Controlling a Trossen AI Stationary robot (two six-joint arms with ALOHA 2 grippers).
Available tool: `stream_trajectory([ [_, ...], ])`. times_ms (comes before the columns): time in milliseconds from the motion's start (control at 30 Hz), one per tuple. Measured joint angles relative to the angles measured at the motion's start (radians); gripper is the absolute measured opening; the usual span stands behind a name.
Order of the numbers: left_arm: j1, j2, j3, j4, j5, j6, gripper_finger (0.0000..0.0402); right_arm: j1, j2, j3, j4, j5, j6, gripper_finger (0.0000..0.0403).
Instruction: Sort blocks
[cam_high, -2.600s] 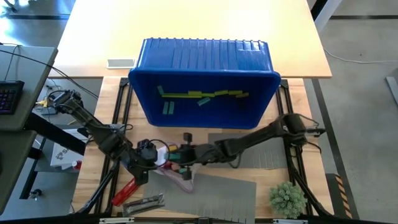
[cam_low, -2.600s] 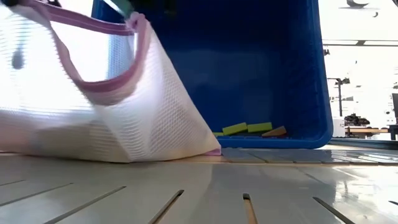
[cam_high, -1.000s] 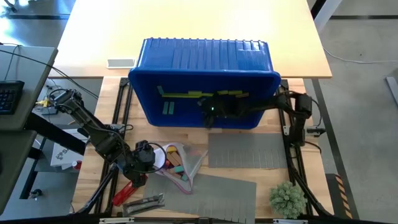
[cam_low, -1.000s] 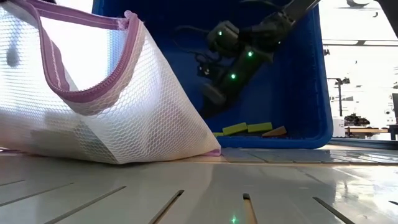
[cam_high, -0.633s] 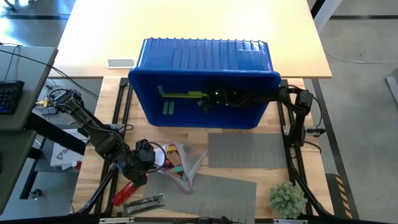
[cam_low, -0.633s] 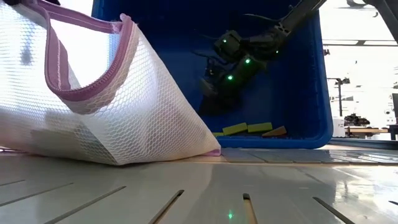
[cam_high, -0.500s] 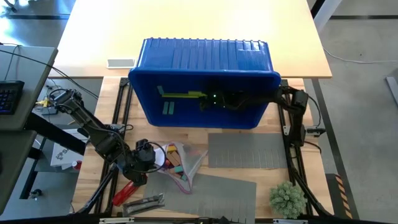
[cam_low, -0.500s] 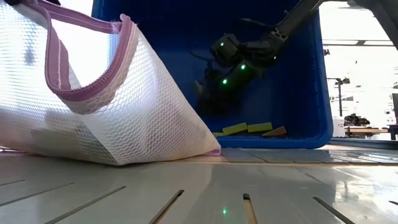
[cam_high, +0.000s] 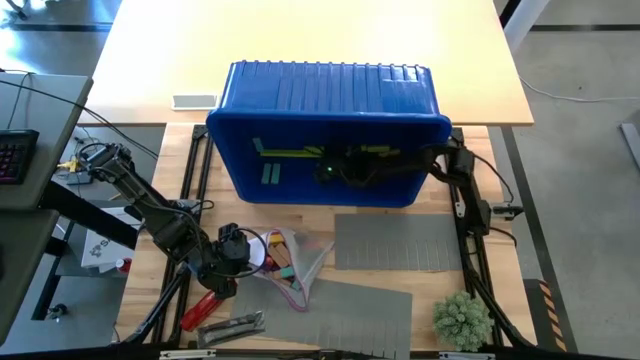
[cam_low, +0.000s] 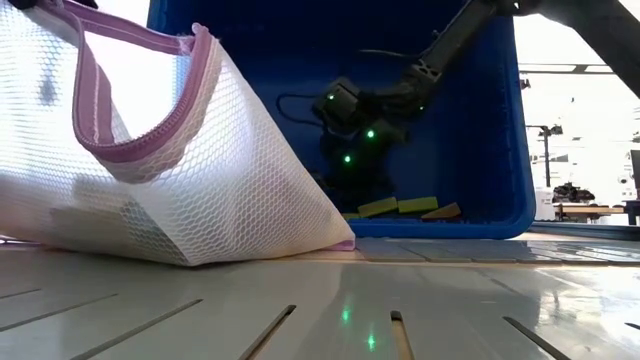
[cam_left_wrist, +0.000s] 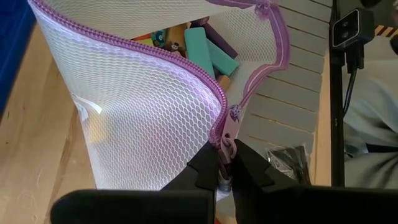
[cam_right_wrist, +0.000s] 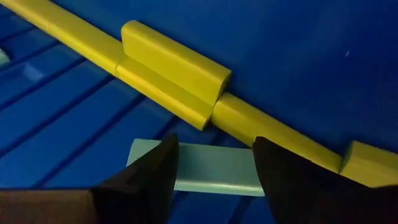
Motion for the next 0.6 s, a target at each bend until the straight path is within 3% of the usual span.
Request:
stream_trajectory([
  [133,0.000,0.000,0.000,0.000,0.000,0.000,0.0001,0.002,0.006,0.031,-0.084,-0.039,0.042,0.0197],
  [333,0.000,0.000,0.000,0.000,0.013,-0.002,0.0001,0.052,-0.049,0.098,-0.303,-0.144,-0.027,0.0197],
  [500,0.000,0.000,0.000,0.000,0.011,-0.001,0.0001,0.097,-0.140,0.159,-0.437,-0.223,-0.176,0.0197],
  [600,0.000,0.000,0.000,0.000,0.008,-0.001,0.0001,0.108,-0.178,0.163,-0.445,-0.368,-0.349,0.0197],
])
